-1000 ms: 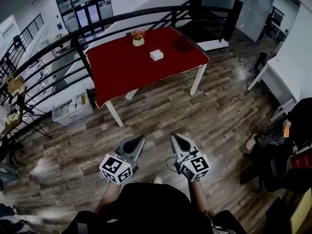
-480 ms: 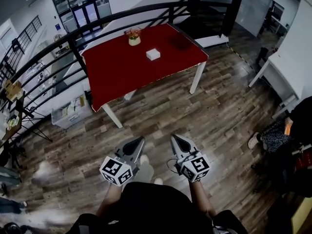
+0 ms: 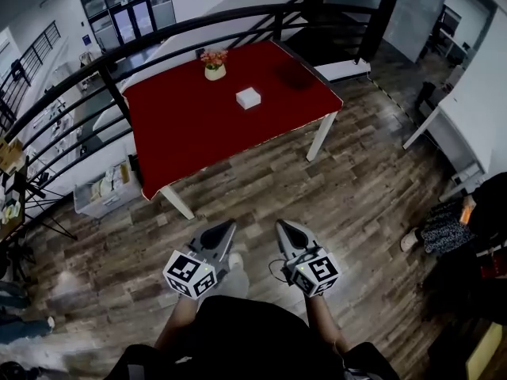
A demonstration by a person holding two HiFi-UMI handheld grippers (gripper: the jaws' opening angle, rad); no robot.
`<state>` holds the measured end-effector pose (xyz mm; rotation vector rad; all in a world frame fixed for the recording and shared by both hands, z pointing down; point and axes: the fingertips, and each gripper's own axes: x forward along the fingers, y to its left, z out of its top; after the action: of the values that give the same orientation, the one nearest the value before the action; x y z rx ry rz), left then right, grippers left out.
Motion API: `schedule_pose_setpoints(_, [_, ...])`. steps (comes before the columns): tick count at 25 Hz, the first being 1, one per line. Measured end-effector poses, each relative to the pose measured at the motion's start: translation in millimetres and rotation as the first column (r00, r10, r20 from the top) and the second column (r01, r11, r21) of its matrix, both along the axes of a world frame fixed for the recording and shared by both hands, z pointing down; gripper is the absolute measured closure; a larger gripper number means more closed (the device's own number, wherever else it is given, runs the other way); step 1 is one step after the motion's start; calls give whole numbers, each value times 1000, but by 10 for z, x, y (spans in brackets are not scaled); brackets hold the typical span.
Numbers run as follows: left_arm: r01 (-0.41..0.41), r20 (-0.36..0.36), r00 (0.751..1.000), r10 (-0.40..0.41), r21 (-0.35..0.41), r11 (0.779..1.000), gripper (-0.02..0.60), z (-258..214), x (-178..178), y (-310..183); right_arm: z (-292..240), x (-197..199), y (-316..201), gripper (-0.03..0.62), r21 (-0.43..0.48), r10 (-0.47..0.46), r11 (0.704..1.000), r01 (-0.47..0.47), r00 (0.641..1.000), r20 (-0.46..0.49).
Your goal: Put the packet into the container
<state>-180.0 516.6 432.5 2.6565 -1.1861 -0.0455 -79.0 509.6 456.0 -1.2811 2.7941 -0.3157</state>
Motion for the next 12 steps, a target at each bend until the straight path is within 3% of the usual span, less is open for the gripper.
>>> schedule_pose_setpoints(12, [-48, -8, 999, 48, -3, 999, 572, -100, -446, -1637, -164, -490, -1572, 574, 9, 37, 999, -36, 999, -27])
